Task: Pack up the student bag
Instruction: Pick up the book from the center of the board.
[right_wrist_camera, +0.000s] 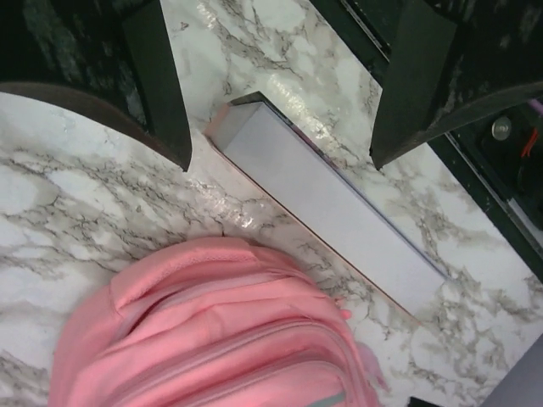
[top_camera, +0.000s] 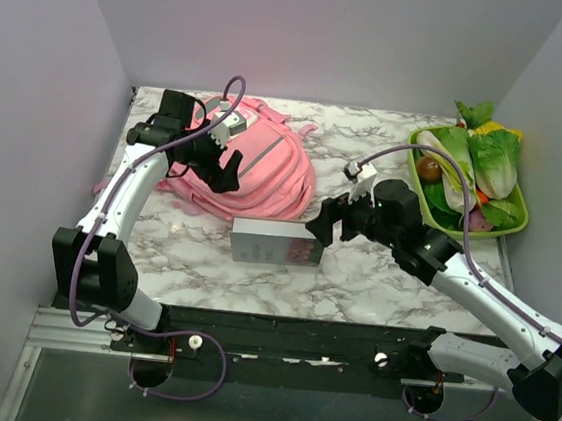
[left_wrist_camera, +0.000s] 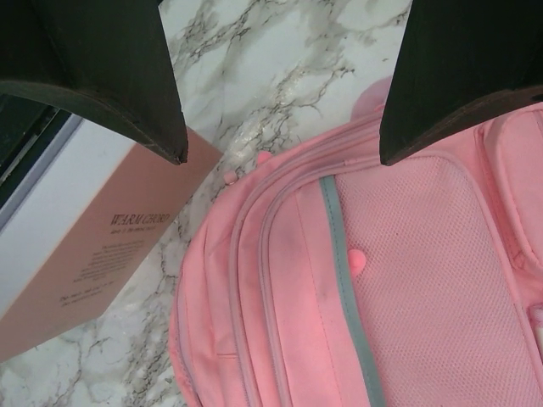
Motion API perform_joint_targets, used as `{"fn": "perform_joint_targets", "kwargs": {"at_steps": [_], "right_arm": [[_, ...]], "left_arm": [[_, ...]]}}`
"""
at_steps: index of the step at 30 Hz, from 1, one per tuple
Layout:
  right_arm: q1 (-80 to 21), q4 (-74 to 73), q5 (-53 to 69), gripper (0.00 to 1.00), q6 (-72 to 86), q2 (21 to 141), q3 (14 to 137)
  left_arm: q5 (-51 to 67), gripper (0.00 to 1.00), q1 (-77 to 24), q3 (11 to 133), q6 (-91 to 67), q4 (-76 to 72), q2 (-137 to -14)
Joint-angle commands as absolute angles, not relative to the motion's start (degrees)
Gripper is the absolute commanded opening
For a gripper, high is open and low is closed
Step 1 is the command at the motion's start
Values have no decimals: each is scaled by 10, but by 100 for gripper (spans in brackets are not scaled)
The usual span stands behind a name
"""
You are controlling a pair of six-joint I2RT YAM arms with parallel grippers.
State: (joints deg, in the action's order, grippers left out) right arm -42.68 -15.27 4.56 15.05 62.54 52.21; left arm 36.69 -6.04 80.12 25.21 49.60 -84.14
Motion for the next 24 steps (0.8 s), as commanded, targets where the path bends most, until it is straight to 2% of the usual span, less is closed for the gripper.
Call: {"fn": "perform_joint_targets", "kwargs": {"at_steps": [1,6,10,15,24], "right_arm": [[-432,-142,146,100,-25,625,563],[-448,-152,202,100,-125,667,618],[-488,-221,215,100,-227,742,673],[-533,-264,148,100,-285,812,695],[-533,-258,139,100,-329,841,700]], "left_arm": [[331,99,-76,812,229,461,-862],[302,99,-99,807,226,432,-883],[287,99,-119,809,212,411,-911],[276,99,-134,819,204,391,-937],[273,99,-134,824,208,384,-946]]}}
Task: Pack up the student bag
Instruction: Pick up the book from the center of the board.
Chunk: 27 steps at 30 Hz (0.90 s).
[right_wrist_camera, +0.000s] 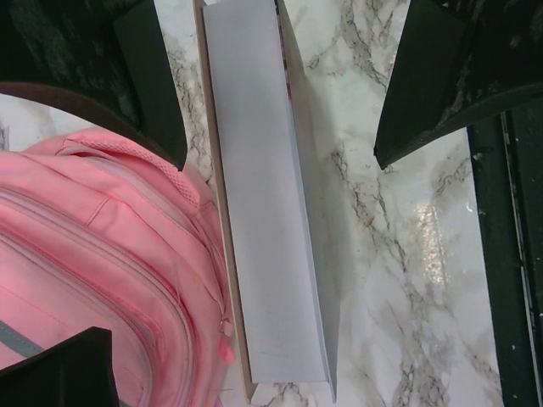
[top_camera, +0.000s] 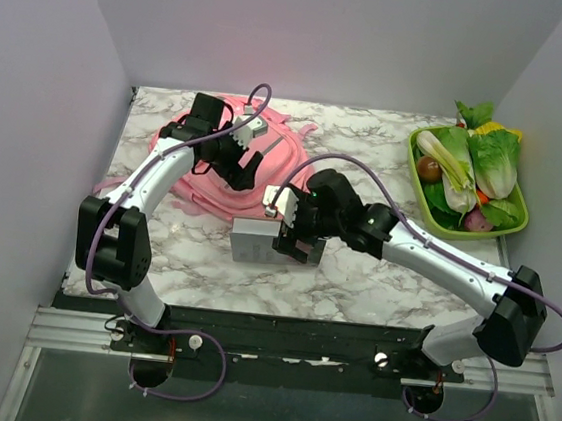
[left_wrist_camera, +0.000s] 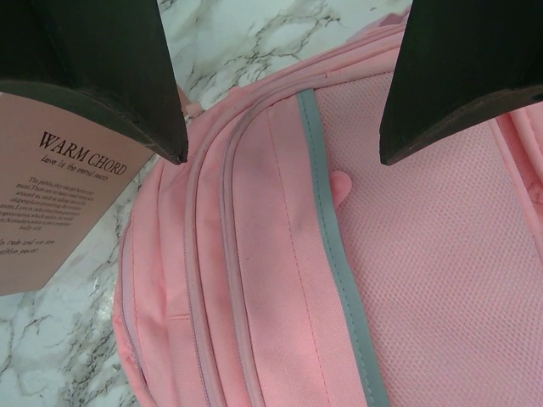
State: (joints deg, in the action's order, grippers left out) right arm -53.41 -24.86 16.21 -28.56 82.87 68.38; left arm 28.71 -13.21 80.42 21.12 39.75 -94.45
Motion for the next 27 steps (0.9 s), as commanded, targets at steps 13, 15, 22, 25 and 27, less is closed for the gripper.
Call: {"fn": "perform_joint_targets", "kwargs": {"at_steps": [13,15,22,25,27], "right_arm": [[-533,-283,162,98,-324,931,734],[-533,-288,155,93,-322,946,737],[-520,-296,142,42,-280,933,725],[-518,-296,142,20,-266,908,717],[-517,-295,126,12,-243,874,710]], "left_arm": [[272,99,-134,811,194,361,-926],[277,99,-134,811,190,362,-928],[278,99,-140,799,183,350,-931],[275,99,-145,795,182,341,-933],[272,99,-153,796,181,340,-938]]}}
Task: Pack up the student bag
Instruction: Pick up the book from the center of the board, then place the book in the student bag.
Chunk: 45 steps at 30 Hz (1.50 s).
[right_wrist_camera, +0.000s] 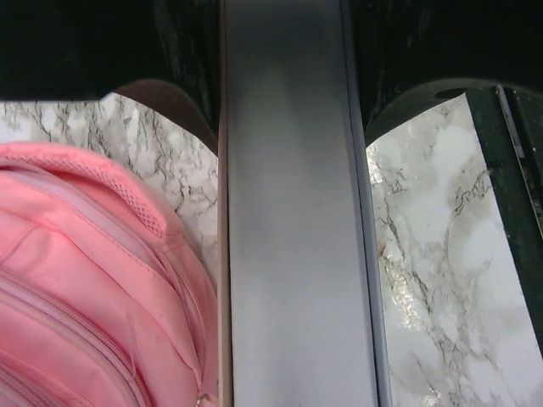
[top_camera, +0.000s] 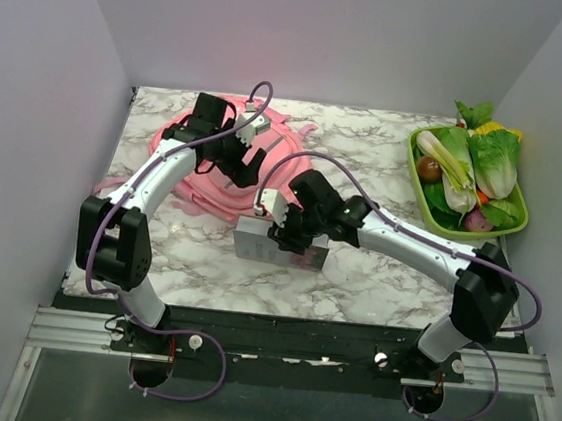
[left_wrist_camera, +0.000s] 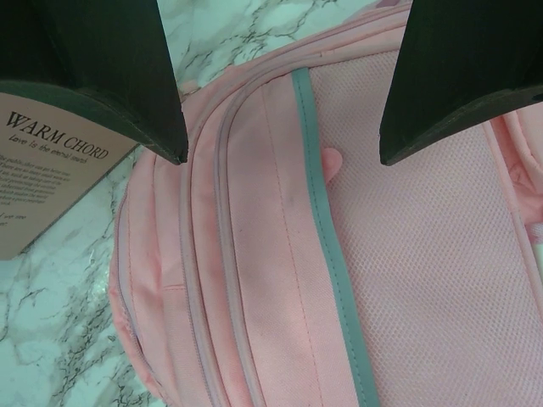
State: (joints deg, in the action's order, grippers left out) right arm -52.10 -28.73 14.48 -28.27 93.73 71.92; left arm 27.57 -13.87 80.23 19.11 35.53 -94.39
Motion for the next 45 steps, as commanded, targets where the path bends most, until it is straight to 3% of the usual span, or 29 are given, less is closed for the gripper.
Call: {"fn": "perform_joint_targets", "kwargs": {"at_steps": [1,8,12,16,20,26,28,31,35,37,38,40,41,45], "right_arm": [[-516,-297,119,11,-233,861,705],[-493,-300,57,8,-93,663,619],[-473,-272,-2,1,18,533,573],[-470,-258,-41,1,84,417,546],[-469,-258,-104,1,144,374,547],[-470,-283,-141,1,184,399,574],[-468,-290,-141,1,192,417,575],[-467,-297,-152,1,217,434,570],[-447,-316,-172,1,261,453,570],[-422,-327,-164,1,275,457,568],[-415,-331,-162,1,291,462,568],[-395,-337,-151,1,303,467,561],[-389,-339,-150,1,320,472,558],[-348,-348,-107,1,365,490,544]], "left_arm": [[266,99,-156,802,181,340,-940],[220,99,-187,800,189,318,-947],[182,99,-203,788,196,291,-954],[166,99,-209,783,193,267,-972],[161,99,-214,776,205,229,-983],[119,97,-233,773,224,201,-1004],[108,92,-238,763,231,193,-1002],[89,75,-245,755,235,183,-997],[82,43,-248,758,239,197,-986],[76,37,-248,764,243,205,-984],[73,26,-248,766,246,213,-984],[69,19,-248,779,247,225,-978],[69,7,-248,787,250,242,-976],[73,0,-247,836,252,297,-946]]}}
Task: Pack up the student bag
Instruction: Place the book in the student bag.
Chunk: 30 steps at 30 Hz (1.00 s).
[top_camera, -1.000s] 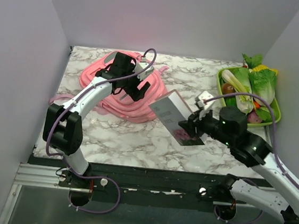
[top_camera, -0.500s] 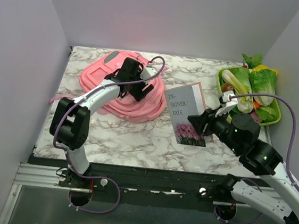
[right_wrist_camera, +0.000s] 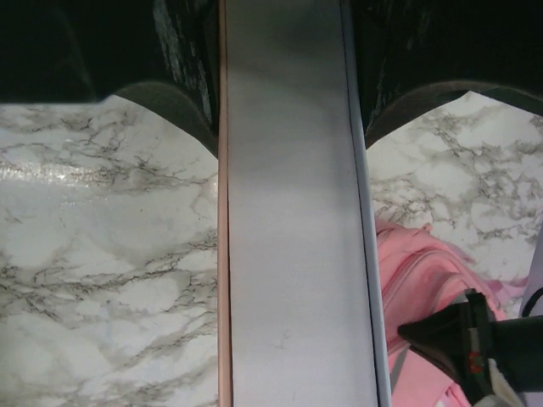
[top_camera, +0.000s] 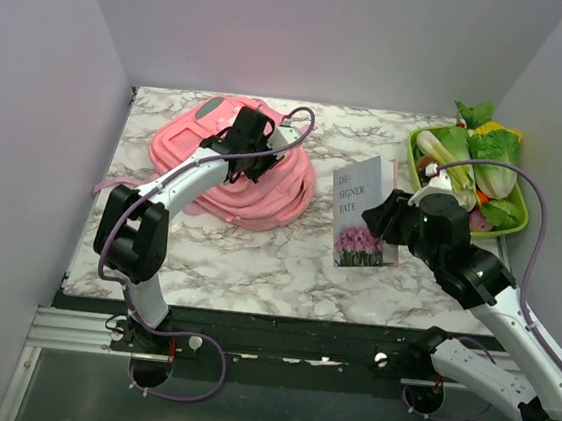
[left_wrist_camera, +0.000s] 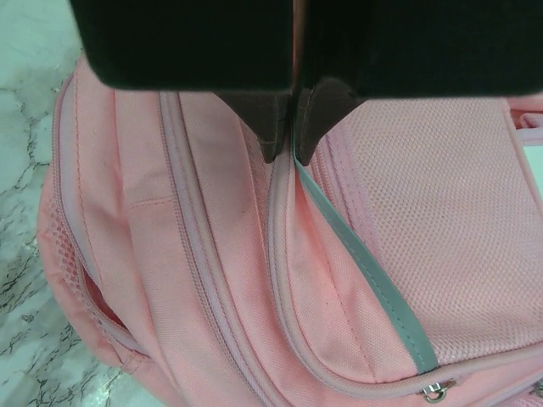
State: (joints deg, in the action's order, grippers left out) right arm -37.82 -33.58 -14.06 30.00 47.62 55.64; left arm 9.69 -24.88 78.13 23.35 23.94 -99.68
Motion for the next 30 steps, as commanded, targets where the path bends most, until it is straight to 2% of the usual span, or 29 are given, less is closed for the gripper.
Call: {"fn": "perform_joint_targets", "kwargs": {"at_steps": [1,8,19,26,30], "right_arm": [[-341,-345,-94,1,373,495,539],[-309,-266,34,1,439,541,492],[-303,14,270,1,552,650,433],[-303,113,267,1,632,750,443],[-303,226,237,1,678,810,447]], "left_arm": [[82,0,-246,856,253,308,-939],[119,0,-246,906,244,378,-875],[144,0,-244,964,217,439,-846],[174,0,-245,983,188,467,-846],[187,0,-245,1002,179,489,-847]]}}
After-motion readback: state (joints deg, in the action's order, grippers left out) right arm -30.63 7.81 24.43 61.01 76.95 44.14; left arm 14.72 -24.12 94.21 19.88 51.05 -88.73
